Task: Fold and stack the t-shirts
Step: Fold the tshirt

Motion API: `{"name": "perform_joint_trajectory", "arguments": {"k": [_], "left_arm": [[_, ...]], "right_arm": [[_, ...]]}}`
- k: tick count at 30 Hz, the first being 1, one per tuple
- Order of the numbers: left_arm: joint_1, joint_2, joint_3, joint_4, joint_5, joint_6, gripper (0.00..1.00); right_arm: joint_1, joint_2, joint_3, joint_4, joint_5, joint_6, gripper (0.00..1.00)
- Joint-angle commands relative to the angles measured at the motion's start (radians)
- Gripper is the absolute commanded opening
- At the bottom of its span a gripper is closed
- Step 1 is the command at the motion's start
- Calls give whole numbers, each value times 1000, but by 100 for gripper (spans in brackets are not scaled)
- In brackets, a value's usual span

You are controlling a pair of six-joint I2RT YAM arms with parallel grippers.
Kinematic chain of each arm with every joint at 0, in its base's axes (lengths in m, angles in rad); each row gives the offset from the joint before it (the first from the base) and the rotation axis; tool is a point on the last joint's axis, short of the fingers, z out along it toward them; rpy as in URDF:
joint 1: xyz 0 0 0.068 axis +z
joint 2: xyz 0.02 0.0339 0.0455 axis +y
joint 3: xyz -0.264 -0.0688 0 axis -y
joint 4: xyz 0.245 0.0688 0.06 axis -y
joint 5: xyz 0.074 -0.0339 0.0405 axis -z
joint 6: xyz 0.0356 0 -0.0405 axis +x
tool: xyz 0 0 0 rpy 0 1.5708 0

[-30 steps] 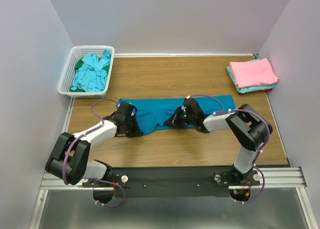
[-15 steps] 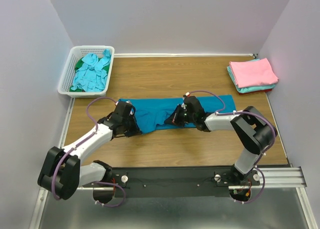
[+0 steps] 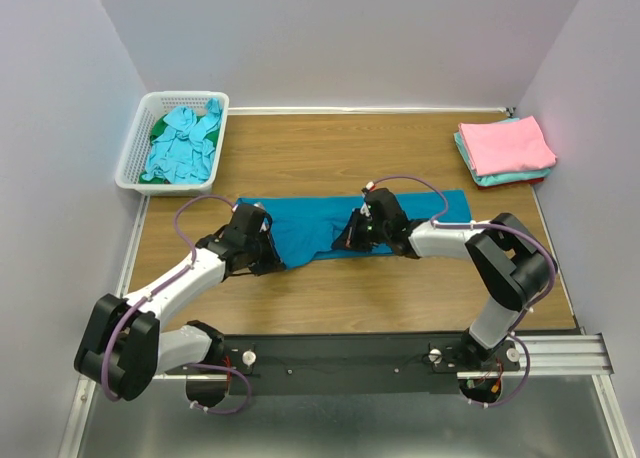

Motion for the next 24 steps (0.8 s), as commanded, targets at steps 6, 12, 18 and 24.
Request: {"name": "perform_joint_trajectory", "arguments": {"k": [6,12,18,24], "left_arm": [[-7,45,-35,23,57,7,0],[-7,53,-33,29,52,19,0],[-2,70,27,0,14,57,0],[13,137,114,-18,-8,108,0]], "right_arm": [[9,5,72,-181,39,-124,1],[9,20,114,-216,36,-176,1],[9,37,178,-279,25,-206,1],[9,81,269,-333,17,-236,1]]}}
